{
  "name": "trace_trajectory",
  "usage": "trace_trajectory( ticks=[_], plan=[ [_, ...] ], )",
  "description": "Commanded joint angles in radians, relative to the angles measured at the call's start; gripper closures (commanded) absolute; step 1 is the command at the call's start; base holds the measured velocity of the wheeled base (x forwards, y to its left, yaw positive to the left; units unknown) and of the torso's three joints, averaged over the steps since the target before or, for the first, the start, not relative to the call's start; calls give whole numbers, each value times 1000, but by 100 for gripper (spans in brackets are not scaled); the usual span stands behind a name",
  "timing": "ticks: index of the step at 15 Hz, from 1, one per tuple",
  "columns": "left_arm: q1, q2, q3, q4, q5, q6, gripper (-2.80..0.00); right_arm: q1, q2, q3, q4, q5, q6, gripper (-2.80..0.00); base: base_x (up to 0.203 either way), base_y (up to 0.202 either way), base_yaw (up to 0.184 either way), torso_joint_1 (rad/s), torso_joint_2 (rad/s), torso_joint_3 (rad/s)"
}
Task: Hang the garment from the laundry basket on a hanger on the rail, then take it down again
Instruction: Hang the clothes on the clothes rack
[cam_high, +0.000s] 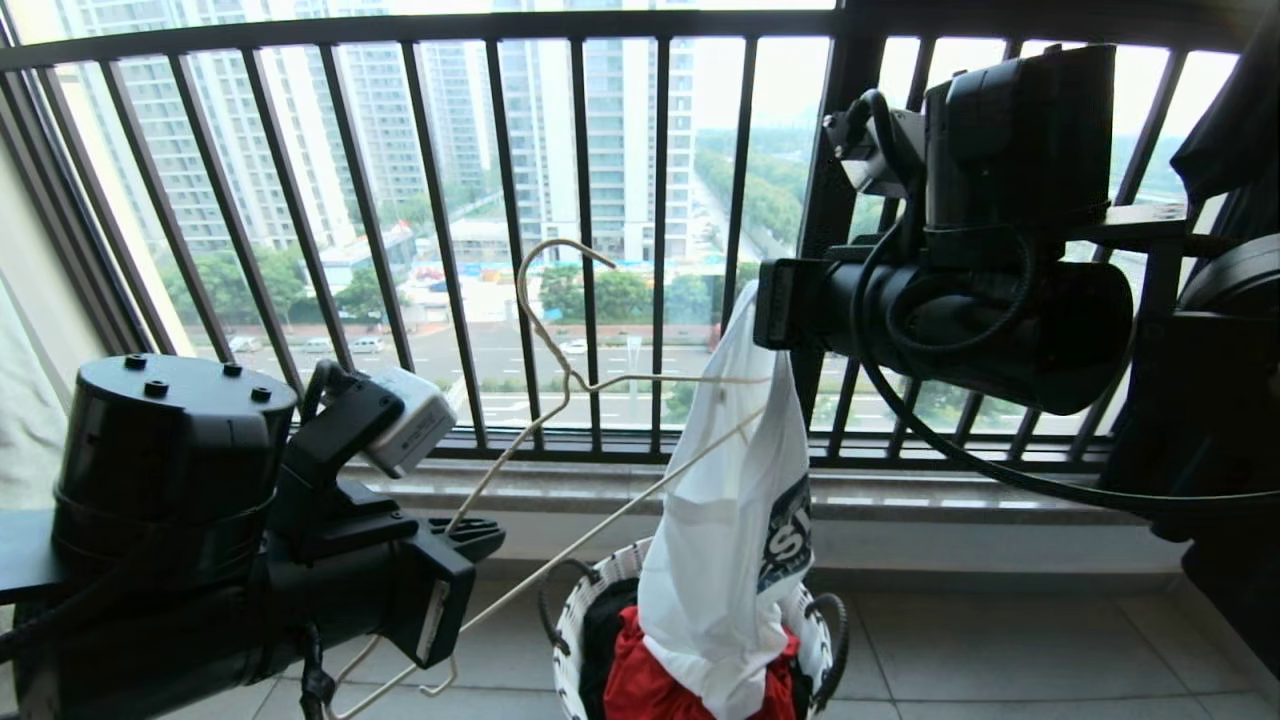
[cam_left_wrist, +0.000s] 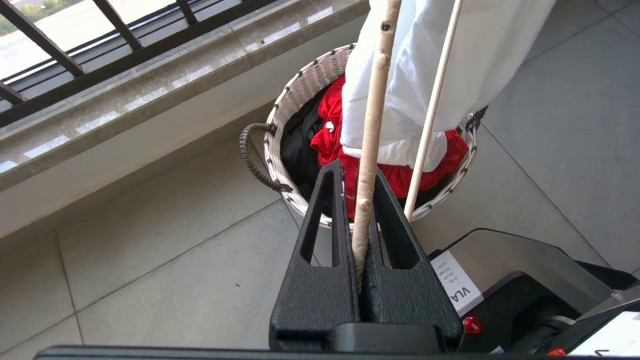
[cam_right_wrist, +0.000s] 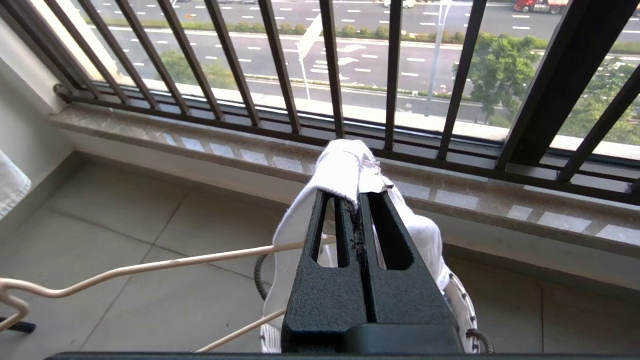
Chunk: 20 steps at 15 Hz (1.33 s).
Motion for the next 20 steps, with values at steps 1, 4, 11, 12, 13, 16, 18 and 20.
trace_trajectory(
  ticks=[1, 4, 11, 12, 13, 16, 18, 20],
  plan=[
    [0, -50, 4, 3, 0, 23, 0, -53, 3, -18, 0, -3, -1, 0, 0, 0, 0, 0, 0, 0],
    [1, -75, 17, 7, 0, 74, 0, -78, 3, -30, 2, -2, -1, 0, 0, 0, 0, 0, 0, 0],
    [2, -40, 19, -1, 0, 68, 0, -73, -1, -27, 5, 0, -1, 0, 0, 0, 0, 0, 0, 0],
    [2, -38, 19, -1, 0, 68, 0, -66, -1, -25, 5, 0, -1, 0, 0, 0, 0, 0, 0, 0],
    [2, -38, 17, -2, 0, 66, 0, -57, -1, -23, 5, 0, -1, 0, 0, 0, 0, 0, 0, 0],
    [2, -38, 18, -1, 10, 72, 0, -49, -1, -22, 4, 0, 0, 0, 0, 0, 0, 0, 0, 0],
    [2, -27, 19, -2, 56, 74, 0, -50, -5, -22, 2, 0, -1, 0, 0, 0, 0, 0, 0, 0],
    [2, -38, 17, -2, 62, 74, 0, -51, -5, -23, 2, -2, -1, 0, 0, 0, 0, 0, 0, 0]
  ],
)
